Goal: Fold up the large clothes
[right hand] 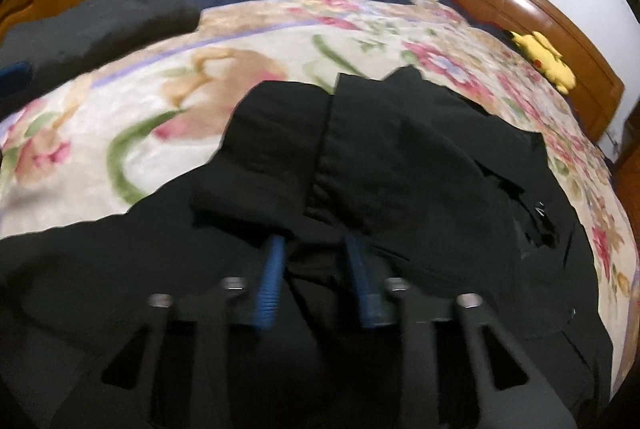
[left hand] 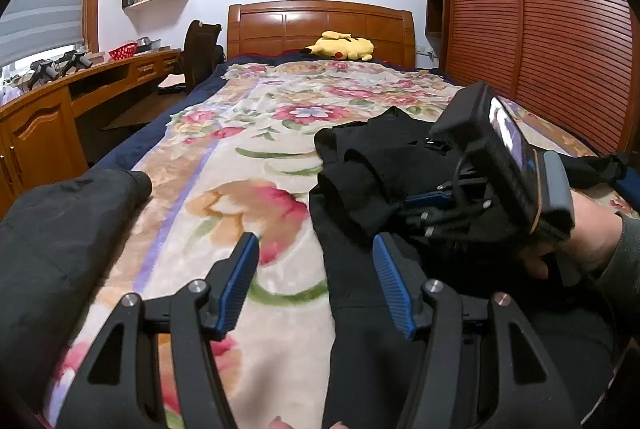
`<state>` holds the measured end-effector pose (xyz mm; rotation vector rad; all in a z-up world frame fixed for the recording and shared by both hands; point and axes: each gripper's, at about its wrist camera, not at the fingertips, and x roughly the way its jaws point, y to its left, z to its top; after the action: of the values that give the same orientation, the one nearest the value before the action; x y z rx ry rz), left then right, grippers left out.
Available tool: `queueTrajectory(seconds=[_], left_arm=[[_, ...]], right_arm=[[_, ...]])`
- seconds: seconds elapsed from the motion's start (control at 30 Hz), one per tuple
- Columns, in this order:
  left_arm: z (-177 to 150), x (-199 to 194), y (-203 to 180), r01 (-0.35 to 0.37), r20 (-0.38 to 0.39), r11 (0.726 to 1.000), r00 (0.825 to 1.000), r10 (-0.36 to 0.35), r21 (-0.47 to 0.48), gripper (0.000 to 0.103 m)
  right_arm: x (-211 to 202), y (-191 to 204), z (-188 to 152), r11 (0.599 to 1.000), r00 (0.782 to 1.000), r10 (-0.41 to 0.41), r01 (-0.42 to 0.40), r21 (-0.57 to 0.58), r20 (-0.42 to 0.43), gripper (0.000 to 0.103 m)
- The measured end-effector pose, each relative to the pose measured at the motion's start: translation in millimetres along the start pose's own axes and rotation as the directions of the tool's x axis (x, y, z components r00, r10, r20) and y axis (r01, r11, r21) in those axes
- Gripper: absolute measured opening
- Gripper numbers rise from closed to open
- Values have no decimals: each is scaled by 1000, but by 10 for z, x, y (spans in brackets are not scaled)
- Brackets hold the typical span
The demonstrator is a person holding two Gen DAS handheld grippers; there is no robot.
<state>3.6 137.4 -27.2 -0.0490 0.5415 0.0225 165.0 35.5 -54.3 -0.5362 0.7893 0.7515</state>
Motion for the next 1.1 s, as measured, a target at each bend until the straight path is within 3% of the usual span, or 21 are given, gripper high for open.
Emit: queueTrajectory(seconds=[0.17,0.3,0.43,0.63,0.67,0.73,0.77,0.97,1.03,1.07,1.1], left_arm=[[19,-21,-90,6,10,1000,1000,-6,13,59],[42,-39,-217,7,12,999,1000,-7,38,59],[75,-79,-381,28,29,998,999,-30,63,59],[104,-67,-497,44,28,997,999,-46,69,59],[99,-71,-495,44,29,997,999,-46,69,59],[96,-68,-497,42,27,997,999,-44,68,59],[93,-66,-499,41,25,997,999,-43,67,59],[64,-48,-488,43,14,997,999,-44,67,59],[66,-29,-480,44,9,997,999,-45,68,59],[61,-21,-476,45,6,997,999,-45,68,59],[58,-11,-464,49,5,996,999,-49,69,59]], right_arm=[[-404,-303,25,988,988,28,-50,143,155,6],[-741,-542,20,974,972,-30,-25,226,234,4],[-952,-685,-52,967,967,-84,22,252,239,4],[-859,-655,-85,976,980,-84,45,212,178,4],[-821,-628,-80,979,983,-72,37,199,169,7],[-689,-560,-84,986,989,-64,41,165,136,35],[-645,-519,-108,988,990,-61,41,150,129,57],[-263,-288,-50,997,996,-76,74,29,42,60],[-172,-241,-17,995,994,-103,103,0,25,41],[-132,-231,0,994,994,-108,108,-13,17,16],[-117,-235,10,993,993,-118,118,-14,15,8]])
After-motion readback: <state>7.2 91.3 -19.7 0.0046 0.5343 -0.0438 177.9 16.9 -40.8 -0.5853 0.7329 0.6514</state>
